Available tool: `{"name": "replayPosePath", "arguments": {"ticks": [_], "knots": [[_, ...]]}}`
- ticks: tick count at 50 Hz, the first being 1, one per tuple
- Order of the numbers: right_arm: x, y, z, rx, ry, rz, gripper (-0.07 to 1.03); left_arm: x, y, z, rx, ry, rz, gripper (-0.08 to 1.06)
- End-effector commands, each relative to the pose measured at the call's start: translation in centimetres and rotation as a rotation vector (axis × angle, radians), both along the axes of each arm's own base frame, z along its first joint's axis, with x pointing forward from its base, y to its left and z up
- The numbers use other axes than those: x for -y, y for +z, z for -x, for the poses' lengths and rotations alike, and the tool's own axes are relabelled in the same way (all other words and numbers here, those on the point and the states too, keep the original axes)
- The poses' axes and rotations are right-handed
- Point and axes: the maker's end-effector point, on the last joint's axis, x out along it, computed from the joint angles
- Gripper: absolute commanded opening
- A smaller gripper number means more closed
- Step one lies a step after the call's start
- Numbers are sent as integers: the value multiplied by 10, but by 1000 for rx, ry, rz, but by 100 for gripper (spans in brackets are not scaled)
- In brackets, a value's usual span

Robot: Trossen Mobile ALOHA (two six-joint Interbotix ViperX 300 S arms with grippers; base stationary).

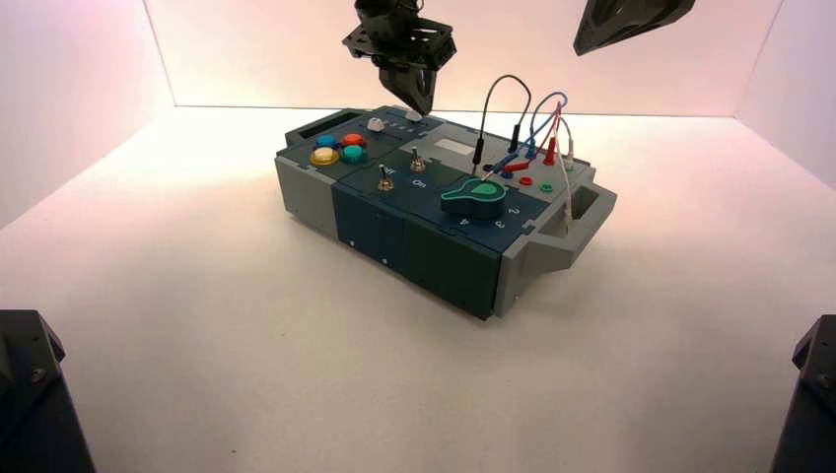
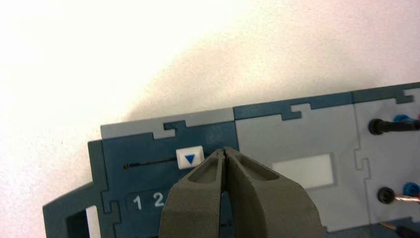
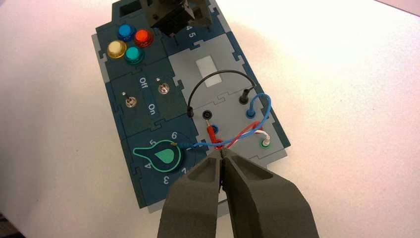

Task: Move the top slider to position 3.

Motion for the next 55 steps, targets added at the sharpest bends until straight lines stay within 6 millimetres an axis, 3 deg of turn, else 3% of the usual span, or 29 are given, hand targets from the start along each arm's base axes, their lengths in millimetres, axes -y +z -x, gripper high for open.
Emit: {"name": "replayPosePath", "arguments": {"ticks": [1,55], "knots": [[-2,13,-6,35,-5,-19,-2,9,16,-10,46,-11,21,-3],[-2,14,-8,38,-7,-20,-2,3,12,-20,66,-24,-5,-3]]}}
